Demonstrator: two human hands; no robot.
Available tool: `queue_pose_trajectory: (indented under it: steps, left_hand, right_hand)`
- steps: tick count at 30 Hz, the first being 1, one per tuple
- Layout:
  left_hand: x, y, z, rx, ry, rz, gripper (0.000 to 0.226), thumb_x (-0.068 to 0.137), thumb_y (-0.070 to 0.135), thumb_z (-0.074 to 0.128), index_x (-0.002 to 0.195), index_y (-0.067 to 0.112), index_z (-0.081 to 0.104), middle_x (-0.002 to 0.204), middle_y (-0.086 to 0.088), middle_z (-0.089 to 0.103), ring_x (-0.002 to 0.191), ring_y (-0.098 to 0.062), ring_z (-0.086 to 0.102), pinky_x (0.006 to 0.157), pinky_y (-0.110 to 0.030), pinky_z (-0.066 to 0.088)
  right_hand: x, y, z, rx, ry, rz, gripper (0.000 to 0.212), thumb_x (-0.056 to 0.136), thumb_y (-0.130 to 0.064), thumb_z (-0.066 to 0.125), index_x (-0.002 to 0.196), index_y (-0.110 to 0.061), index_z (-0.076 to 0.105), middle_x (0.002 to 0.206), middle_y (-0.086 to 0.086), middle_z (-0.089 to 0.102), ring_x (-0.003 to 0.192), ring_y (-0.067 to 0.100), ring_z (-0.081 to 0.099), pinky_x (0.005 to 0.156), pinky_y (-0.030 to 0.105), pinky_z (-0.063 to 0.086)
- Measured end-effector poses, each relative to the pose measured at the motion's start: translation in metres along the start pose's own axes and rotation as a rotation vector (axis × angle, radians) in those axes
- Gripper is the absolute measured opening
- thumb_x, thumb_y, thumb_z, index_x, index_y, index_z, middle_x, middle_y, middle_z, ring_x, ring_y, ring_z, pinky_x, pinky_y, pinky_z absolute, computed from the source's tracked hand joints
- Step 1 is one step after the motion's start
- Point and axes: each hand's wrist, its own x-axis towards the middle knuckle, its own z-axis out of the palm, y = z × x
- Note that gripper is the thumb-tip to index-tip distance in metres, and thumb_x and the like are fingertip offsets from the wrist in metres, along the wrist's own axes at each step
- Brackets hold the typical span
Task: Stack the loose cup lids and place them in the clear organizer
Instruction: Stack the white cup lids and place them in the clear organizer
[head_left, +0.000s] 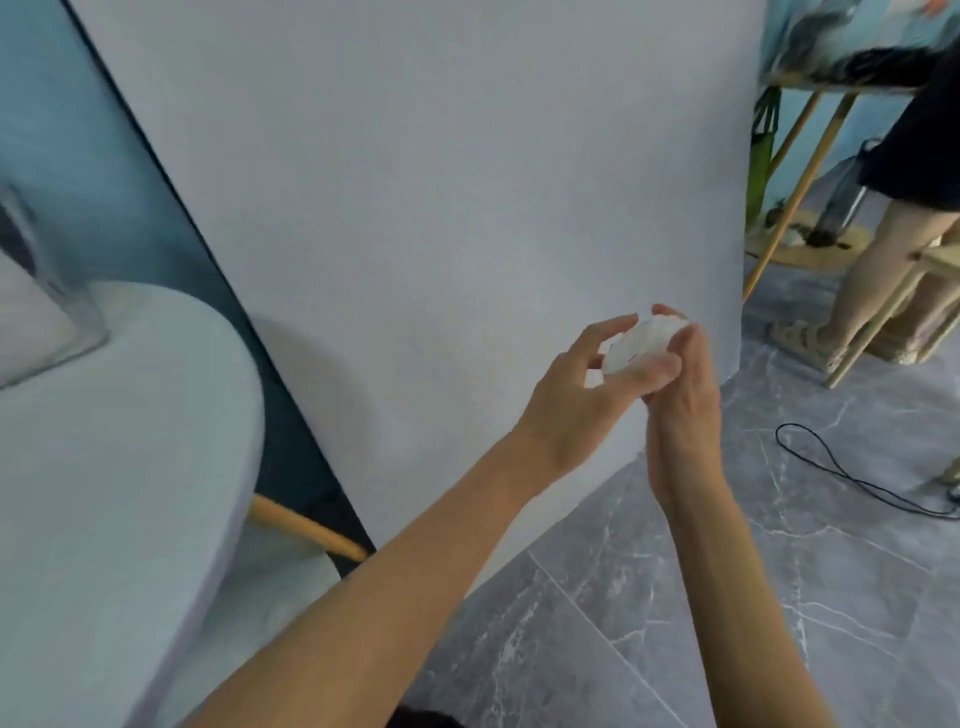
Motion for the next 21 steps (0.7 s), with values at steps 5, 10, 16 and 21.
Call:
queue_pose_trajectory:
  steps: [5,10,16,21]
  left_hand:
    - [-0.068,0.106,-0.045,0.058,0.093,0.205,0.054,0.087,0.04,0.08,0.137,0.03,0.06,0.132,0.007,0.064,0.121,-0.017,0.062,0.103,-0.041,0.055]
    - [-0.145,0.169,-0.119,0.094,0.283,0.255,0.055,0.076,0.048,0.084,0.127,0.033,0.07,0.128,0.012,0.07,0.119,-0.013,0.065,0.106,-0.039,0.053]
    - [-0.232,0.188,-0.224,0.166,0.511,0.24,0.055,0.081,0.038,0.085,0.132,0.022,0.07,0.13,0.006,0.071,0.119,-0.012,0.065,0.107,-0.038,0.053]
    - [-0.283,0.187,-0.296,0.272,0.611,0.214,0.047,0.085,0.043,0.081,0.129,0.031,0.069,0.123,0.011,0.071,0.109,-0.002,0.066,0.095,-0.02,0.053]
  right_hand:
    - [-0.034,-0.114,0.041,0.147,-0.161,-0.127,0.087,0.083,-0.078,0.047,0.138,-0.01,0.051,0.126,0.016,0.061,0.116,0.025,0.063,0.098,0.035,0.054]
    - [-0.077,-0.197,0.119,0.298,-0.364,-0.086,0.064,0.084,-0.071,0.049,0.122,-0.019,0.058,0.112,-0.002,0.068,0.112,0.019,0.067,0.095,0.032,0.053]
    - [-0.13,-0.236,0.226,0.222,-0.61,-0.076,0.07,0.088,-0.073,0.045,0.127,-0.015,0.056,0.121,0.002,0.07,0.115,0.019,0.068,0.098,0.041,0.053]
    - [-0.159,-0.249,0.309,0.115,-0.738,-0.063,0.073,0.082,-0.072,0.048,0.132,-0.02,0.058,0.127,0.003,0.068,0.115,0.014,0.068,0.1,0.041,0.055]
